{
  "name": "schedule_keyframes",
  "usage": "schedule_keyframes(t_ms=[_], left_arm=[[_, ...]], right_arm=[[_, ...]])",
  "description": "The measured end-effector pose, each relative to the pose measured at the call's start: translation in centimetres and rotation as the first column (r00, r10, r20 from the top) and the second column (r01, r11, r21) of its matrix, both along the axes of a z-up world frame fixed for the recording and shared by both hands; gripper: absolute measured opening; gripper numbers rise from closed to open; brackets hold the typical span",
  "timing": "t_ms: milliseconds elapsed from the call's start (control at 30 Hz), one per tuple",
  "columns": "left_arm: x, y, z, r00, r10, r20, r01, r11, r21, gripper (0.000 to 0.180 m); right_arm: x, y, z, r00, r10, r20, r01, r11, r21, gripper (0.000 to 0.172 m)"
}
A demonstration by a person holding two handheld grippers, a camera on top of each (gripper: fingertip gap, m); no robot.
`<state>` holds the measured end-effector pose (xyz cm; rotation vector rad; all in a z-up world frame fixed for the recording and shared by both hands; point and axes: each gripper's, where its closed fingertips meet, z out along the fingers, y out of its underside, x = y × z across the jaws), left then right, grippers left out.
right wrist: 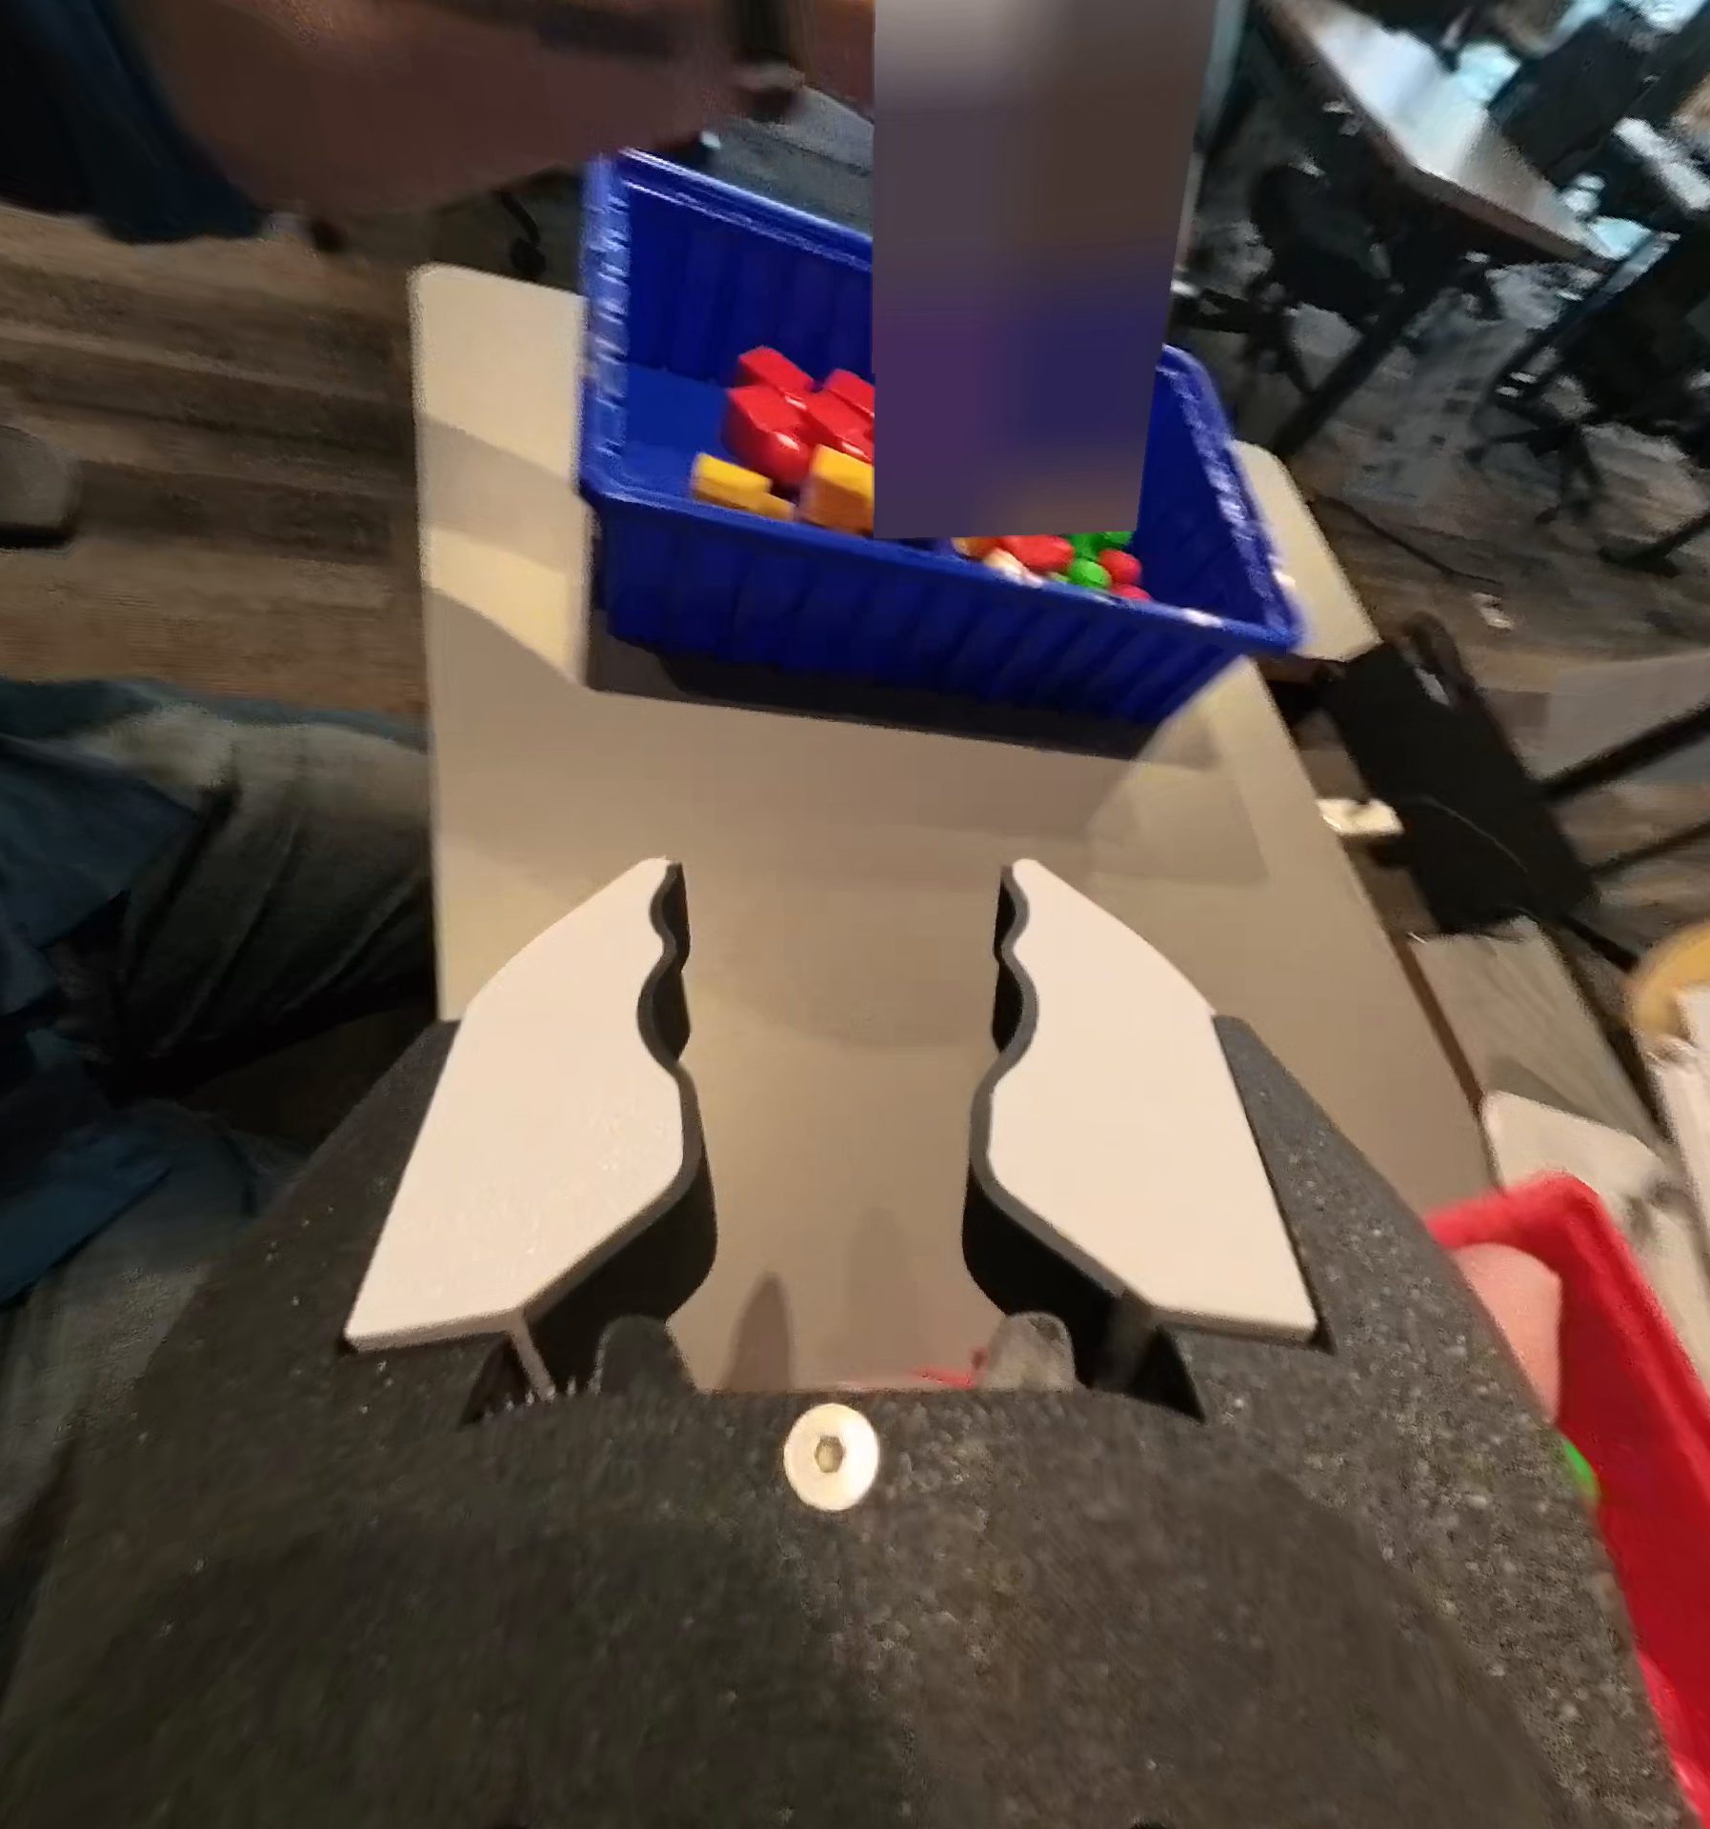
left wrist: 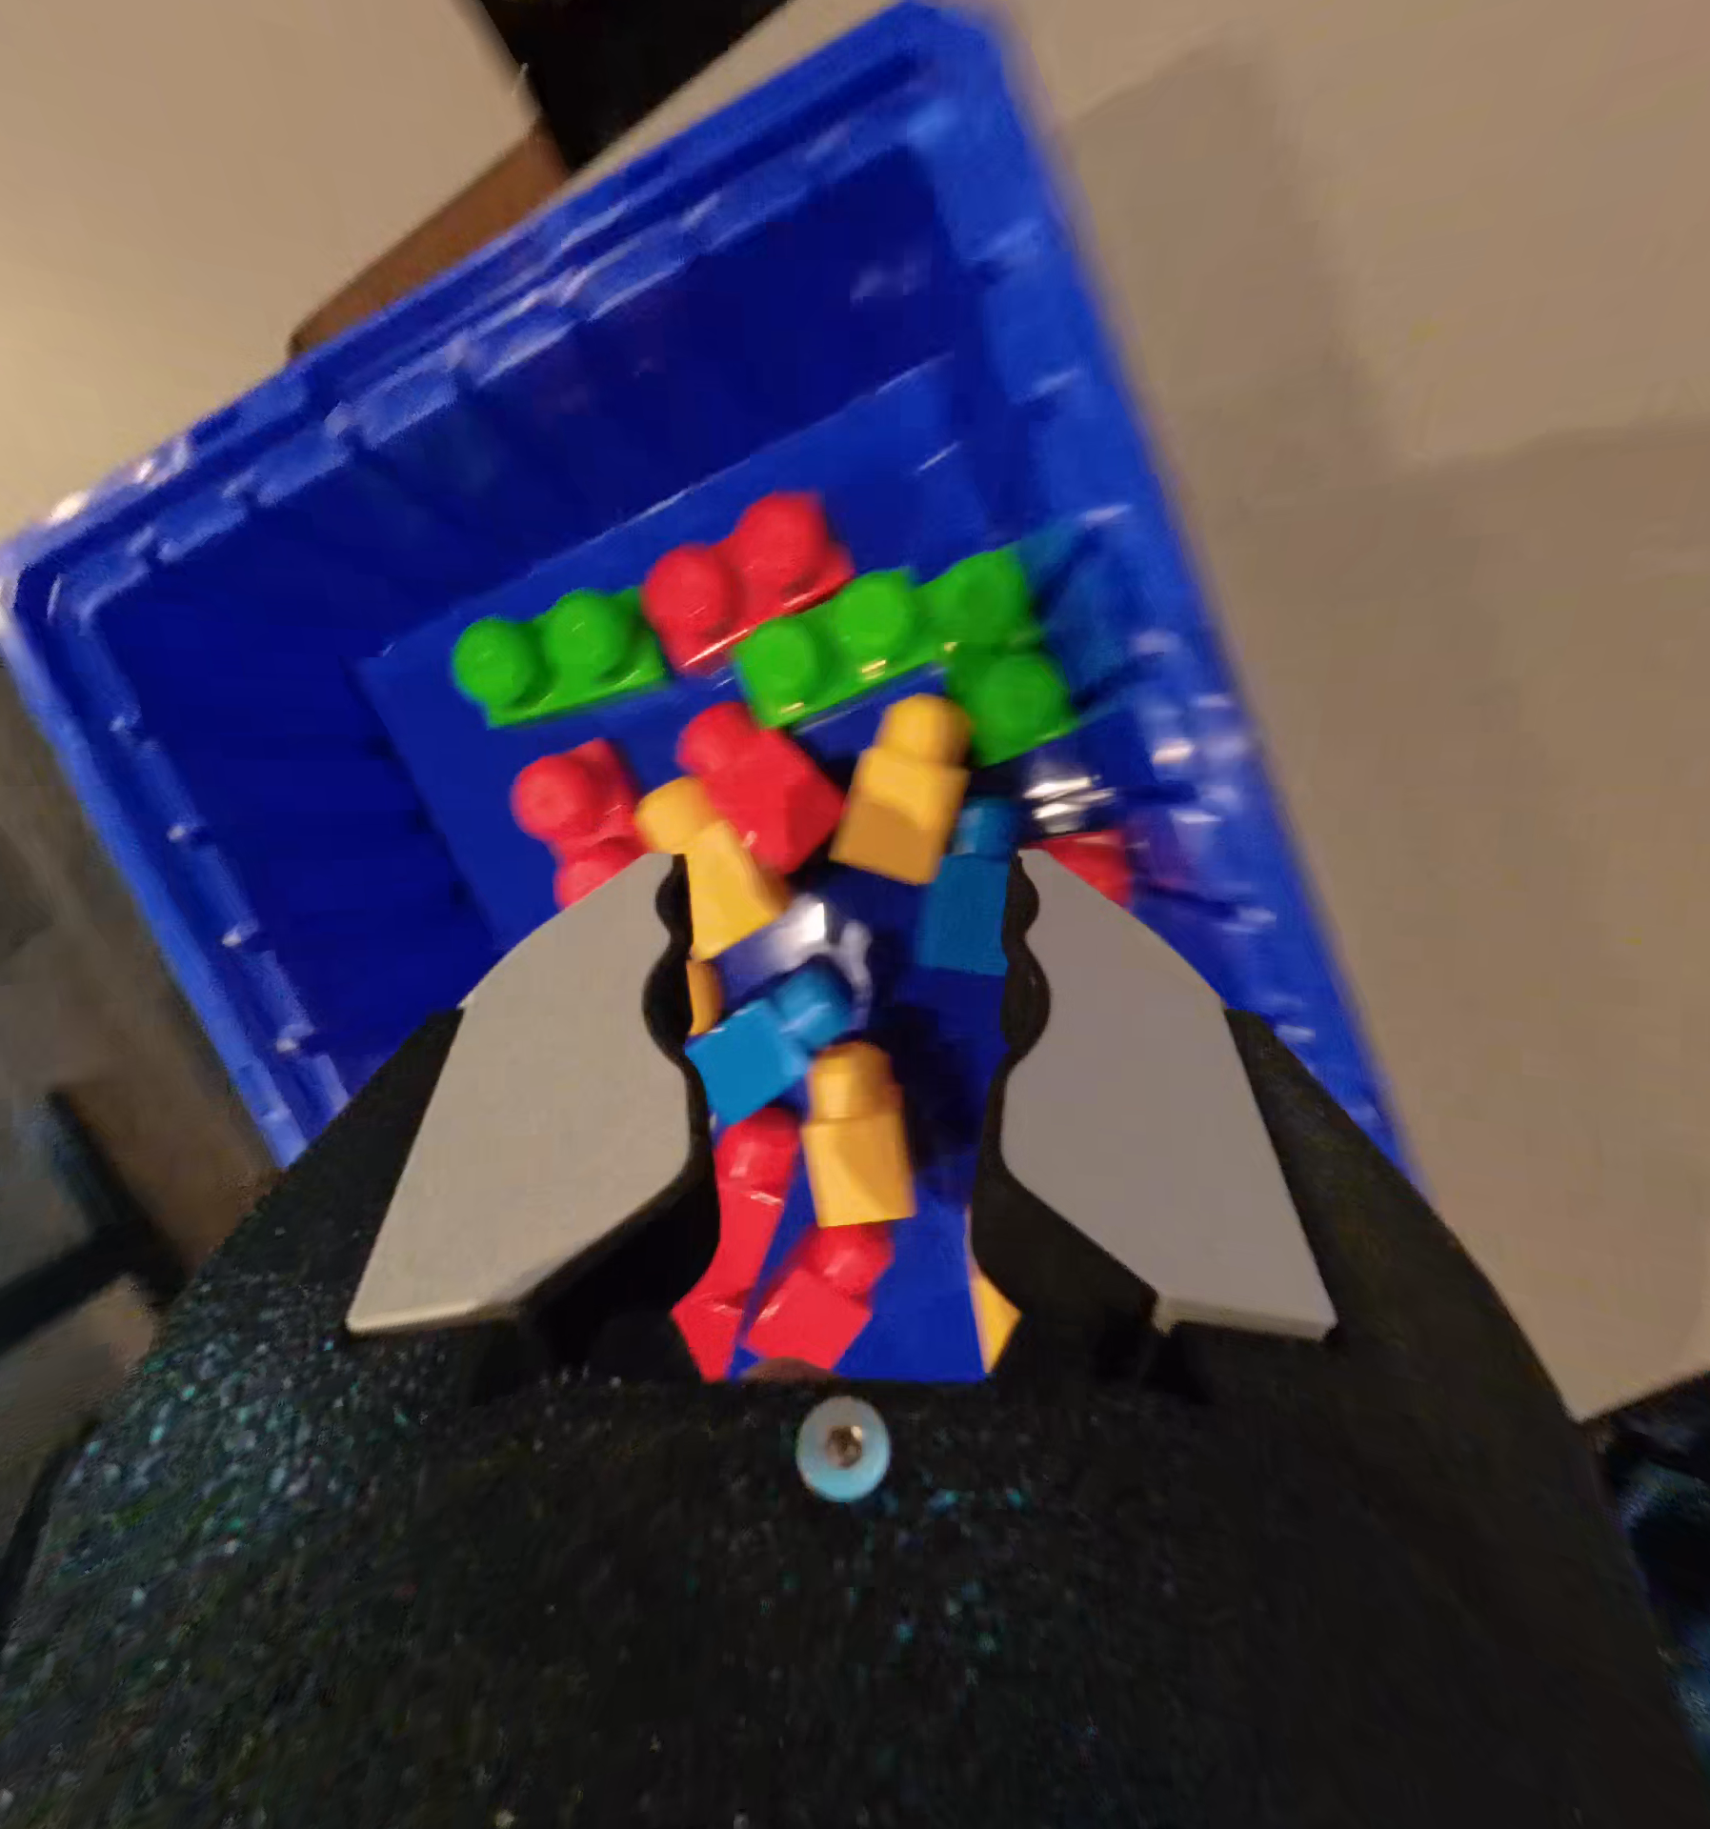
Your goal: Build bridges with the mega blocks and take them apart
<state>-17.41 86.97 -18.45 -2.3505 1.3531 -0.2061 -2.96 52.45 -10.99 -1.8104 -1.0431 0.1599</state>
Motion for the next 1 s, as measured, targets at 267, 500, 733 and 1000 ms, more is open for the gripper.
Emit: schedule_keyframes(t_ms=[267, 500, 733, 1000], left_arm=[[5.1, -18.4, 5.3, 0.863, -0.337, 0.376, 0.304, 0.941, 0.146, 0.057], [7.8, -27.0, 3.2, 0.748, -0.454, 0.484, 0.501, 0.865, 0.038, 0.054], [8.5, -26.8, 1.8, 0.726, -0.455, 0.516, 0.538, 0.843, -0.014, 0.05], [8.1, -25.3, 0.8, 0.748, -0.438, 0.499, 0.517, 0.856, -0.023, 0.049]], right_arm=[[24.0, 4.5, -0.3, 0.901, -0.301, 0.312, 0.324, 0.946, -0.023, 0.061], [31.0, 11.3, -10.1, 0.809, -0.076, 0.582, 0.299, 0.907, -0.297, 0.064], [34.0, 17.2, -16.9, 0.781, -0.071, 0.62, 0.392, 0.83, -0.398, 0.078], [33.4, 15.6, -13.5, 0.799, -0.19, 0.571, 0.481, 0.77, -0.418, 0.037]])
